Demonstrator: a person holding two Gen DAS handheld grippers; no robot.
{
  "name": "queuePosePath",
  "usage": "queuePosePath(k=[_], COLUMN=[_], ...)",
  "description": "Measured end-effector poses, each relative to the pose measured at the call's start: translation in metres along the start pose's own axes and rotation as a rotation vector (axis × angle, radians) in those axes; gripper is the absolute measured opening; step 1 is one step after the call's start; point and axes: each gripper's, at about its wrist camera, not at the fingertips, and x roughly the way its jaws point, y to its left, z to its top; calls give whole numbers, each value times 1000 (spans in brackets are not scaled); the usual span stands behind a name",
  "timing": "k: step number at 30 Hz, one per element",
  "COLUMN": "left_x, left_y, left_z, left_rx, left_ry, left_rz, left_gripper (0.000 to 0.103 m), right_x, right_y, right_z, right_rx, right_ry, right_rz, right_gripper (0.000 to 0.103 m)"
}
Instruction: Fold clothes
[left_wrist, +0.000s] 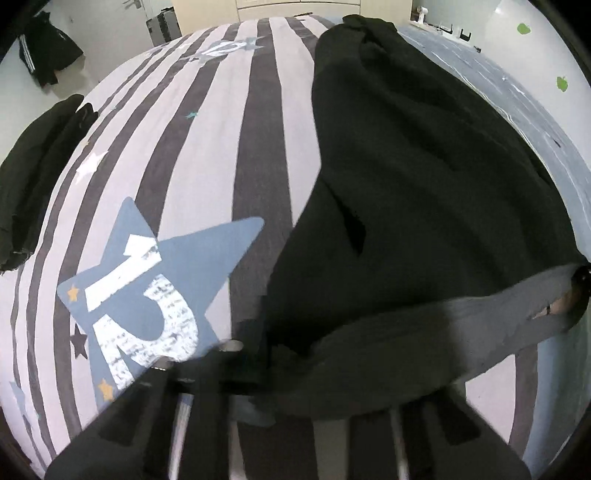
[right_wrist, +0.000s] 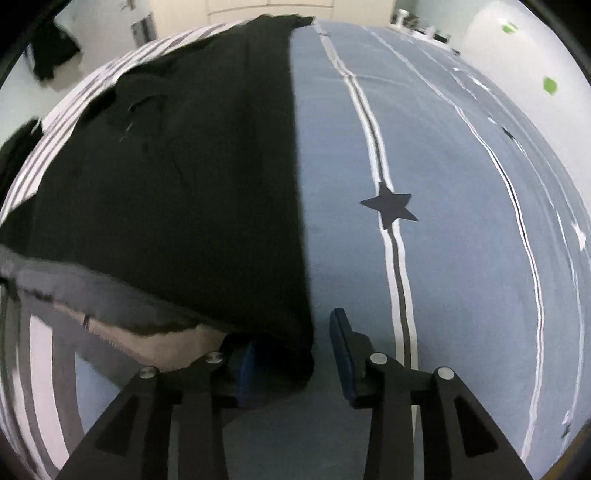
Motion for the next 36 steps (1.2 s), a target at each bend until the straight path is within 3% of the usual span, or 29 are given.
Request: queuePosePath(k=[4,10,13,15,20,26,27,30,32,36], left_x=[-24,-61,-85,-96,-71,-28,-23,-9,-3,10], left_y=[10,38,41,31,5,13,19,25,26,22], left_z=[17,41,27,23,4,-23,-27,-32,-35,-34], left_rx=[-15,-85,-60,-54,-7,-83,-97,-107,-109,-96], left_ry=[-75,-168,-226,-246,-166,-77,-65,-45,-21,-9], left_rz=[4,39,16,-40,-56,-37,-34,-22,-9,-20], left_gripper=[8,8,6,6,6,8,9,15,25,28], right_x=[-5,-10,-24,-35,-33,-25,-25,-23,-19,-4], right_y=[-3,12,-2,-18,-35,-5,1,21,29,23], right_z=[13,25,23,18,-9,-27,-28,-28,-27,-18], right_rx=[60,-8,74,145,243,144,117,23,-18,12], right_ry=[-52,-97,-138,-150,-81,-44,-45,-63,-76,-64], right_rz=[54,50,46,48,66,63,51,-8,-44,-75], right_gripper=[22,22,19,18,17,19,20,38,40,41])
